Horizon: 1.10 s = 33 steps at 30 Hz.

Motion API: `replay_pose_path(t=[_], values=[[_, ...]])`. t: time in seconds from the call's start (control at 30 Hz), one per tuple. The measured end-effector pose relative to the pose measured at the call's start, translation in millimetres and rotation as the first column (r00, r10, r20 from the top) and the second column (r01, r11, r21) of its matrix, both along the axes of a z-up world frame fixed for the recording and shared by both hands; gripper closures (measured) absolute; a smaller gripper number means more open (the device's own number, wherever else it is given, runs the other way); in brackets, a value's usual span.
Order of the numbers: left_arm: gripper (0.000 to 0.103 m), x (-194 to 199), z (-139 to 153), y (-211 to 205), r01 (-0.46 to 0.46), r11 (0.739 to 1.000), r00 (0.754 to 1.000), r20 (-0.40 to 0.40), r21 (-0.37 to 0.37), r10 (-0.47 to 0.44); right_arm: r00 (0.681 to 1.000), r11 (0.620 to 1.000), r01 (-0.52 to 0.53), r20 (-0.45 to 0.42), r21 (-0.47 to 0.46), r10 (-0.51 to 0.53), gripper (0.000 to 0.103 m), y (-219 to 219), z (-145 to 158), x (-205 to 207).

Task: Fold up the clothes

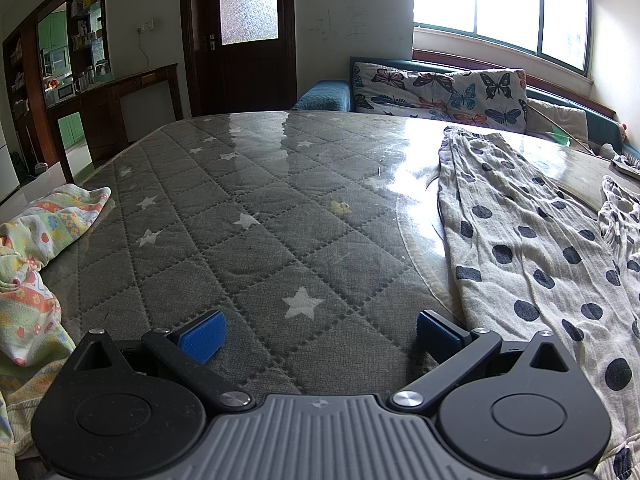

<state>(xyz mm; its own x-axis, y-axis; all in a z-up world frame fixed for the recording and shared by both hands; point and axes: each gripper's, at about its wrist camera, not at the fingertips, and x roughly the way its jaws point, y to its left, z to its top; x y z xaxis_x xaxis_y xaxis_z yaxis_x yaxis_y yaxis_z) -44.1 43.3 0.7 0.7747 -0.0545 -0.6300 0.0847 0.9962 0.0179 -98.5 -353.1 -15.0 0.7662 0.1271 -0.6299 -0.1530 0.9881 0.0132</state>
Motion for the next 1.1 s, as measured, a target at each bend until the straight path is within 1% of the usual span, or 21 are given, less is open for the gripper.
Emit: replay_pose_path(t=[0.73,1.1], values=[[0.000,0.2,1.3,-1.0,0.000,1.000,1.000,-0.004,0.004,0.000,1.000,1.000,0.001,0.000,-0.004,-0.001,0.000,1.2,-0.4,0.0],[0.000,0.7,4.0,-1.6,-0.022,1.000,0.999,-0.033,-0.010,0.022,1.000,1.000,0.001,0.000,-0.003,-0.001,0.000,1.3,-0.4,-0.2]])
